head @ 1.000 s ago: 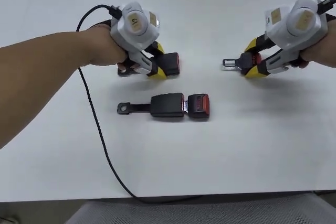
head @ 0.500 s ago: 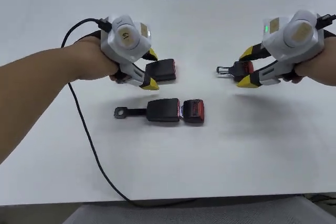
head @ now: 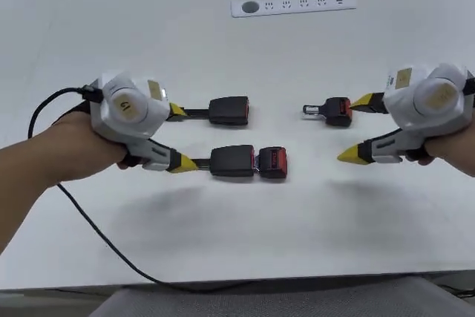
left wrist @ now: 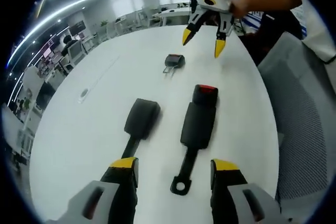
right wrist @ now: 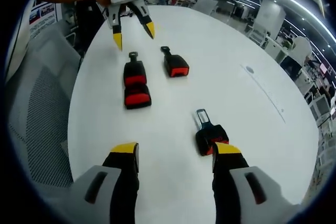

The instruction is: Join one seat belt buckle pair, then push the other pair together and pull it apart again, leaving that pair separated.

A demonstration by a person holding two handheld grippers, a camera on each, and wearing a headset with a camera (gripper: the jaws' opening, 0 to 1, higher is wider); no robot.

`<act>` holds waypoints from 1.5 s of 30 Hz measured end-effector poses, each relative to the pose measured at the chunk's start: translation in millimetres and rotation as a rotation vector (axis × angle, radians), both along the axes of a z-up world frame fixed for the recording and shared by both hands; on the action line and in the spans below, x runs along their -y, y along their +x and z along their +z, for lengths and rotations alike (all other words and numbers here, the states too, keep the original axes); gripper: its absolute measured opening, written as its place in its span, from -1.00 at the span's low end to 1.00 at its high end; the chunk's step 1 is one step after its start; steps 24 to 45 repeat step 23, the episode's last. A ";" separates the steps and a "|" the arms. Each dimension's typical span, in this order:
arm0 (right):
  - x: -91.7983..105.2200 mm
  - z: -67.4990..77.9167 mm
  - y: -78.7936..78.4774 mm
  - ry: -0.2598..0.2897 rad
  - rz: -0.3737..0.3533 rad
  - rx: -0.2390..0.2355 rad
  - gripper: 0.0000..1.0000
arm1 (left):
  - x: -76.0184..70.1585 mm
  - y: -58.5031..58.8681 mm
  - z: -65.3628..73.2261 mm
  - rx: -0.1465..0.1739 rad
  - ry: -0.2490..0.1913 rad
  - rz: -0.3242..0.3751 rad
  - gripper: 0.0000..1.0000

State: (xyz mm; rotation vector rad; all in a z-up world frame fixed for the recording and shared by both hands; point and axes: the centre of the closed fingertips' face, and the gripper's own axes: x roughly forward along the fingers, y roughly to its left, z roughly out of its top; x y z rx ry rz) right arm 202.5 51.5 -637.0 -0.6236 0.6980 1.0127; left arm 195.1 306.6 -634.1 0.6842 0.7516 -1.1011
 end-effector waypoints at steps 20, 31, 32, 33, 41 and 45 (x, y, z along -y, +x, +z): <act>21.9 18.9 -35.7 0.154 -0.225 -0.020 0.89 | -55.2 -31.2 12.8 0.003 -0.146 0.276 0.69; 21.4 15.8 -36.9 0.166 -0.240 -0.020 0.99 | -60.5 -37.1 13.9 0.000 -0.168 0.316 0.78; 21.4 15.8 -36.9 0.166 -0.240 -0.020 0.99 | -60.5 -37.1 13.9 0.000 -0.168 0.316 0.78; 21.4 15.8 -36.9 0.166 -0.240 -0.020 0.99 | -60.5 -37.1 13.9 0.000 -0.168 0.316 0.78; 21.4 15.8 -36.9 0.166 -0.240 -0.020 0.99 | -60.5 -37.1 13.9 0.000 -0.168 0.316 0.78; 21.4 15.8 -36.9 0.166 -0.240 -0.020 0.99 | -60.5 -37.1 13.9 0.000 -0.168 0.316 0.78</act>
